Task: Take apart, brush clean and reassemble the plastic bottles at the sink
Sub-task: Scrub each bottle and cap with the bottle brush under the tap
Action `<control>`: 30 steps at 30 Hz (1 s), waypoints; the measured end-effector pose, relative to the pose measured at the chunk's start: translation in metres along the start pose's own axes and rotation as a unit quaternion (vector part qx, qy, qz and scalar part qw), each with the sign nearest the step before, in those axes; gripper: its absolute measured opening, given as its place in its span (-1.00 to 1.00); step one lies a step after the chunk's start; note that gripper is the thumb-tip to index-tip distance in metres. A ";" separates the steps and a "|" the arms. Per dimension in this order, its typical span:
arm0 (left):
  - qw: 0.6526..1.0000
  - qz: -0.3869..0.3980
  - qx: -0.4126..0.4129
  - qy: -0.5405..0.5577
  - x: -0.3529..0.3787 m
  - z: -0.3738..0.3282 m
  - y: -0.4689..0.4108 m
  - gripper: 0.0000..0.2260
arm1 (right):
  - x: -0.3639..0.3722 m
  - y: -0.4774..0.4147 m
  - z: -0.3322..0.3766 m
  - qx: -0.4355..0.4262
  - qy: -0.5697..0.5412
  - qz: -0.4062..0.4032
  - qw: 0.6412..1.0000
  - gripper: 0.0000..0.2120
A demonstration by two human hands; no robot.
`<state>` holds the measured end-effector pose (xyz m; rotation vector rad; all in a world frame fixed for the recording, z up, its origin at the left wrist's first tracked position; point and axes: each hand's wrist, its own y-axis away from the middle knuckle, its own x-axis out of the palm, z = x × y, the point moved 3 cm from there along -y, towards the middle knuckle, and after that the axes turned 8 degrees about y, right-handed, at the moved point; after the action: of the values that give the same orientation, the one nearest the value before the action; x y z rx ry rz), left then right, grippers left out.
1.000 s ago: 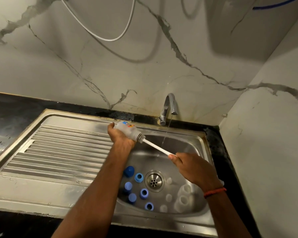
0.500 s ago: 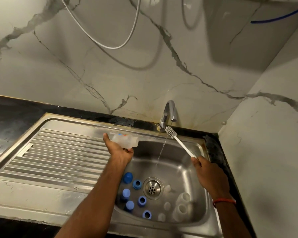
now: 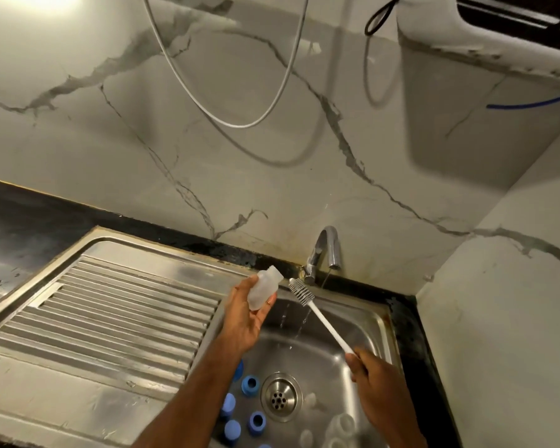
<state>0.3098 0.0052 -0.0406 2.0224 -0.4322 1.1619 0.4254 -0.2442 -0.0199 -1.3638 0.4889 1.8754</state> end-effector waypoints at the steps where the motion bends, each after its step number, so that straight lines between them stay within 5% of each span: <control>1: 1.000 0.007 0.006 -0.021 0.001 0.002 0.001 -0.51 | 0.001 0.001 0.005 -0.014 0.000 -0.001 1.000 -0.72; 3: 0.999 0.018 0.003 -0.049 0.006 0.007 0.005 -0.54 | 0.001 0.000 0.016 -0.032 0.001 0.005 0.999 -0.88; 7: 0.996 -0.004 0.011 -0.088 0.013 0.012 0.012 -0.56 | -0.002 -0.009 0.034 -0.033 -0.030 -0.013 0.999 -0.52; 15: 0.985 -0.048 0.058 -0.155 0.015 -0.002 0.010 -0.55 | -0.003 -0.005 0.045 -0.065 -0.053 -0.043 0.996 -0.47; 30: 0.979 -0.076 0.054 -0.179 0.018 -0.005 0.012 -0.63 | -0.007 0.013 0.049 -0.063 -0.028 -0.073 0.995 -0.65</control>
<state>0.3092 0.0024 -0.0188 2.3251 -0.3860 0.7425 0.3855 -0.2214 0.0027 -1.3861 0.2400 1.8433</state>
